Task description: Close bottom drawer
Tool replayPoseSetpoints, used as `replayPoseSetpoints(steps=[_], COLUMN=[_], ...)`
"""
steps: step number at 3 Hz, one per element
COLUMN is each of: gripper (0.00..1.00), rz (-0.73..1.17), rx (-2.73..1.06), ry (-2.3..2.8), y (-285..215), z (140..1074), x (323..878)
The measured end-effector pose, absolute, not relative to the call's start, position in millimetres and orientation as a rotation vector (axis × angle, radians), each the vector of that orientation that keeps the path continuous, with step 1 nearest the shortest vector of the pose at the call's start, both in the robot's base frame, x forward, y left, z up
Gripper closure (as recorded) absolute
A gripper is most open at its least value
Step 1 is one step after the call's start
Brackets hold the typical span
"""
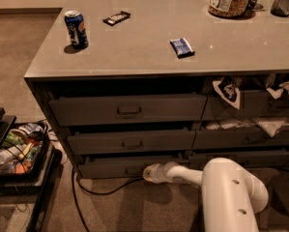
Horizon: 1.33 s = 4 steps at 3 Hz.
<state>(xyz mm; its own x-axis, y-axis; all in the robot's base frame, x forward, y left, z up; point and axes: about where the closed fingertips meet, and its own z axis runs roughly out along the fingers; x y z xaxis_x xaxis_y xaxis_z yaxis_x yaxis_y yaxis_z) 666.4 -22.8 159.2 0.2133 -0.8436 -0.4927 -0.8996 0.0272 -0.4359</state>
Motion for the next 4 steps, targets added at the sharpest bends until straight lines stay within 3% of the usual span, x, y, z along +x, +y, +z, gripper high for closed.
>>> replayPoseSetpoints(steps=[4], gripper=[1.00], rz=[-0.030], rx=[-1.767], ry=[1.644], y=[-35.3], z=[165.1], x=[715.3])
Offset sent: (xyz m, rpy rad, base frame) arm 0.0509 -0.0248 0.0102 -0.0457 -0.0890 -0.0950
